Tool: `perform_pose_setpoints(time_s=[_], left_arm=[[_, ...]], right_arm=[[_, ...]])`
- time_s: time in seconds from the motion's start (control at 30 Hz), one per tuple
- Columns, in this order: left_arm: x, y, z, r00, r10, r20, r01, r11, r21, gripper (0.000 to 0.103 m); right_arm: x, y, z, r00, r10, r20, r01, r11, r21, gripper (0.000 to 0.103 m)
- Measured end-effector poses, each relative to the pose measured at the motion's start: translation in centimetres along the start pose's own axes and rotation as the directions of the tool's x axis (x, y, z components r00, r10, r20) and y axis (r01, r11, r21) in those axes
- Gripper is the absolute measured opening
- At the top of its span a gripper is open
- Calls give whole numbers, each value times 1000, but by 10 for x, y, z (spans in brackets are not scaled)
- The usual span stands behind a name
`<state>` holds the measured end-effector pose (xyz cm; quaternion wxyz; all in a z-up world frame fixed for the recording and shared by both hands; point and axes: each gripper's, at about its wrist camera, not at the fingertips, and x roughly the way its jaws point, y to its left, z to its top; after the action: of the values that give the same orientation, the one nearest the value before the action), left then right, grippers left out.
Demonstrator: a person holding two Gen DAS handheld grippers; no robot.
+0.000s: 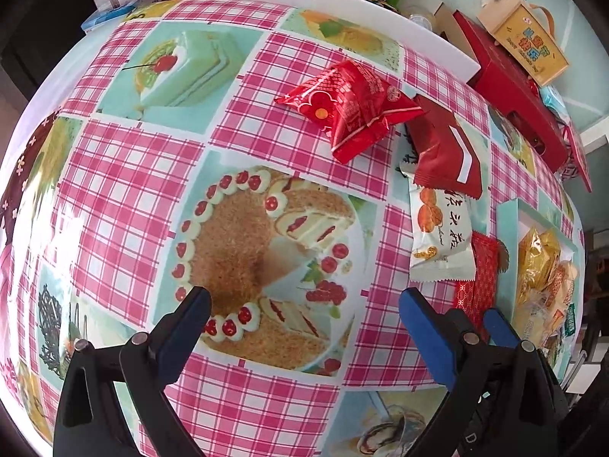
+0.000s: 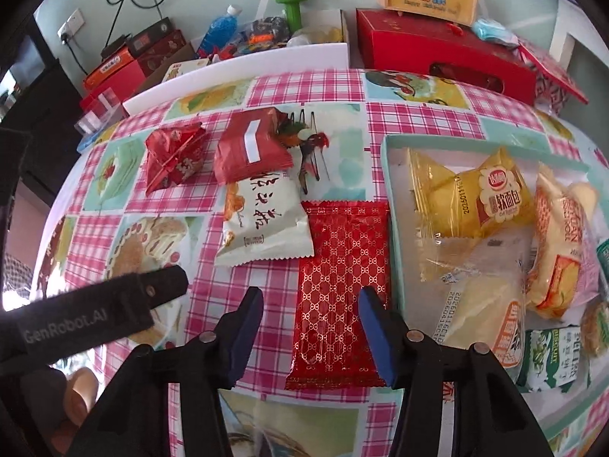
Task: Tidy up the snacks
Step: 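Position both tools around the red patterned packet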
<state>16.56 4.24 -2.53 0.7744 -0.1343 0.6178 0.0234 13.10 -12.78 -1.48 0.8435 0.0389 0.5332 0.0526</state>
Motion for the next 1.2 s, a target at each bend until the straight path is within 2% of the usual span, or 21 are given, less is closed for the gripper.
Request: perform_pose_setpoints(time_s=[0.23, 0.47, 0.53, 0.63, 0.87, 1.03, 1.2], left_arm=[[2, 6, 2, 1000, -26, -8, 26, 1000, -17, 99], [1, 7, 3, 999, -39, -11, 39, 999, -22, 99], [2, 6, 3, 999, -42, -11, 42, 999, -26, 99], [1, 8, 3, 999, -44, -10, 44, 999, -30, 99], [0, 6, 3, 999, -44, -8, 44, 998, -36, 99], [1, 7, 3, 999, -43, -7, 43, 998, -36, 99], [2, 5, 4, 999, -38, -8, 38, 999, -33, 99]], right_arm=[[-2, 3, -2, 1000, 22, 2, -22, 1000, -7, 55], [-5, 4, -3, 995, 99, -9, -99, 995, 17, 55], [-6, 2, -3, 997, 71, 1, -71, 997, 28, 55], [-7, 0, -2, 1000, -12, 16, 12, 1000, 22, 54], [-1, 3, -1, 999, -52, 4, 52, 999, 1, 55], [0, 8, -3, 999, -50, -4, 50, 998, -24, 57], [-6, 6, -4, 1000, 2, -21, -2, 1000, 1, 57]])
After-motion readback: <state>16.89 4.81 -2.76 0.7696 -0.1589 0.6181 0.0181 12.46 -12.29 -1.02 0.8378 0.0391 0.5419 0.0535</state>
